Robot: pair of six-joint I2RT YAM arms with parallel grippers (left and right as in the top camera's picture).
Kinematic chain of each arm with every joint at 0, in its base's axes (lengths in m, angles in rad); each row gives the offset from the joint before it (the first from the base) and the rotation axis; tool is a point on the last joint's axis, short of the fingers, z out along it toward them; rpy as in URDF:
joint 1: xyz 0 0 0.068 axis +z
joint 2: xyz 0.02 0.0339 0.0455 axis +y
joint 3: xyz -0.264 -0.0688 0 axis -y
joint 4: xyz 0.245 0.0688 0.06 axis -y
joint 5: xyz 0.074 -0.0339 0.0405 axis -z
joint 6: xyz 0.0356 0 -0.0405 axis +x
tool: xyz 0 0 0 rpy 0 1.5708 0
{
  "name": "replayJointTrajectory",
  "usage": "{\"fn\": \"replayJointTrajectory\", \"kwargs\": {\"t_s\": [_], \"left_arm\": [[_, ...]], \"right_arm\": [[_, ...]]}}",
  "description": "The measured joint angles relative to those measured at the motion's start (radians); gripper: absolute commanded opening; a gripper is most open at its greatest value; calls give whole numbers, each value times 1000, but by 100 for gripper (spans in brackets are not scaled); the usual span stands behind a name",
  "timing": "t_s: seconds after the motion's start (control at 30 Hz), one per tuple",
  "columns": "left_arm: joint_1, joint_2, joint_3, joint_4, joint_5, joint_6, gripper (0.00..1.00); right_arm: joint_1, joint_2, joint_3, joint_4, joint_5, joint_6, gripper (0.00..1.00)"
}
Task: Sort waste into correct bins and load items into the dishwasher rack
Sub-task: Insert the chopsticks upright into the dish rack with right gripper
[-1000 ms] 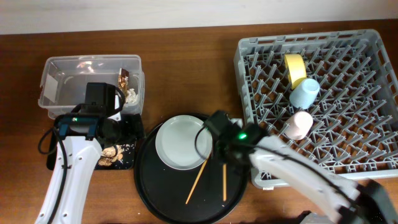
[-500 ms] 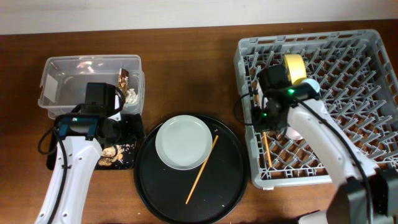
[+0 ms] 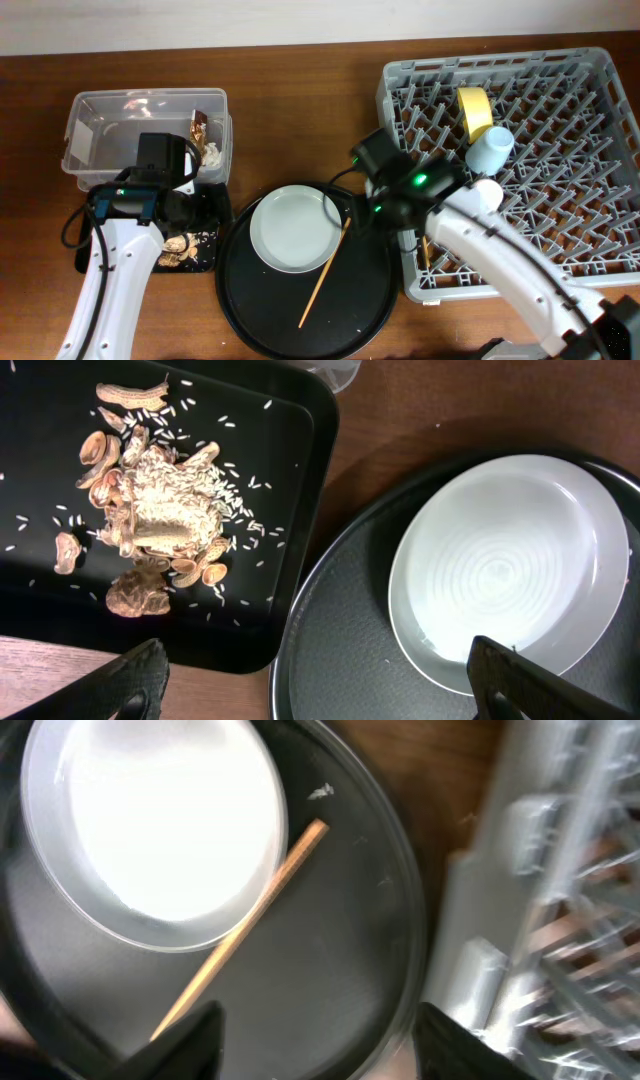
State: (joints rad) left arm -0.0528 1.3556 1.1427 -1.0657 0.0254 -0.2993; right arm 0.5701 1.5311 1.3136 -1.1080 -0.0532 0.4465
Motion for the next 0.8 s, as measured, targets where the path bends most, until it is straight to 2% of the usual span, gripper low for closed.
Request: {"fn": "replayJointTrajectory", "kwargs": {"t_s": [0.17, 0.23, 0.53, 0.63, 0.67, 0.73, 0.8], "left_arm": [[0, 0, 0, -1, 0, 0, 95], [0, 0, 0, -1, 0, 0, 95], [0, 0, 0, -4, 0, 0, 95], [0, 0, 0, -5, 0, 0, 95], [0, 0, 0, -5, 0, 0, 95], [0, 0, 0, -8, 0, 0, 95], [0, 0, 0, -8, 0, 0, 95]], "right_arm": [[218, 46, -170, 207, -4, 154, 69], [270, 80, -192, 235, -4, 198, 69], [357, 315, -200, 298, -5, 349, 68], [358, 321, -200, 286, 5, 386, 52], [359, 322, -200, 276, 12, 398, 37], [357, 322, -200, 246, 27, 420, 17], [348, 322, -200, 234, 31, 431, 7]]}}
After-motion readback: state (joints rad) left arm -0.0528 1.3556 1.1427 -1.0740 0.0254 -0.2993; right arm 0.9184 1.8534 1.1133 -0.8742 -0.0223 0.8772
